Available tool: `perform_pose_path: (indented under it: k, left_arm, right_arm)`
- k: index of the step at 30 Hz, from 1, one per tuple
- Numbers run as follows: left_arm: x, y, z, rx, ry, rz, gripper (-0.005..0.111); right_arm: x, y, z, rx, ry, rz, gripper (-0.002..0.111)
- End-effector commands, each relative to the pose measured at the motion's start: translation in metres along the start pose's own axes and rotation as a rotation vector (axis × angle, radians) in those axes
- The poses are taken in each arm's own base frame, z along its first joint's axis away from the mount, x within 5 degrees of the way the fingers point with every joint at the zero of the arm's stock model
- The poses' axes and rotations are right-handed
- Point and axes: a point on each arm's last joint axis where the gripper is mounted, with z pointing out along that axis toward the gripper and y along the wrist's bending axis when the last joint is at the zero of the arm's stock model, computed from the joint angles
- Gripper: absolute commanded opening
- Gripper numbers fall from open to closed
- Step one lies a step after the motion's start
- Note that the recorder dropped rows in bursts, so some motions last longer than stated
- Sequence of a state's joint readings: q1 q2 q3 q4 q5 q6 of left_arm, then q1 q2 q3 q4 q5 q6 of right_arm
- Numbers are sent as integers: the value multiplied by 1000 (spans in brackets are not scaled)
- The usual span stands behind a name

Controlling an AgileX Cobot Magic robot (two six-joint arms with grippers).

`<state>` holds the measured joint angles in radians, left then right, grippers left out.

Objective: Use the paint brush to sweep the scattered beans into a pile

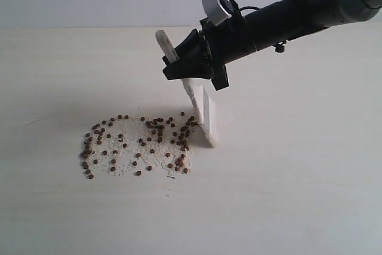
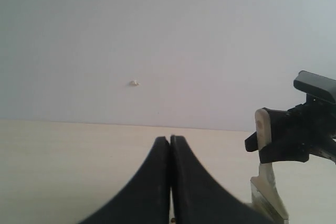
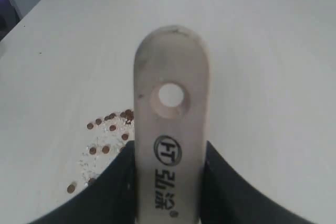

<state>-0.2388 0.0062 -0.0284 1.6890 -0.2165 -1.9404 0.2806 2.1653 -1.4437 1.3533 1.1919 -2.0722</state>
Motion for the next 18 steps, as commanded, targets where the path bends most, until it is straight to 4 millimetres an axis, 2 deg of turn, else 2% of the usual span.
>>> perform_pose_path:
  k: [1,10,13,18]
  left_arm:
    - [1,0,0,-2,-2,-1,0]
    - [1,0,0,-2,-2,-1,0]
    - [1,0,0,-2,-2,-1,0]
    - [1,0,0,-2,-2,-1,0]
  right_arm:
    - [-14,2,11,-8,-44,-23,0]
    - [-20,6,31,-4,-57,-26,0]
    - [-23,7,30,-5,-68,-29,0]
    - [-43,15,21,-29,-95,-67,0]
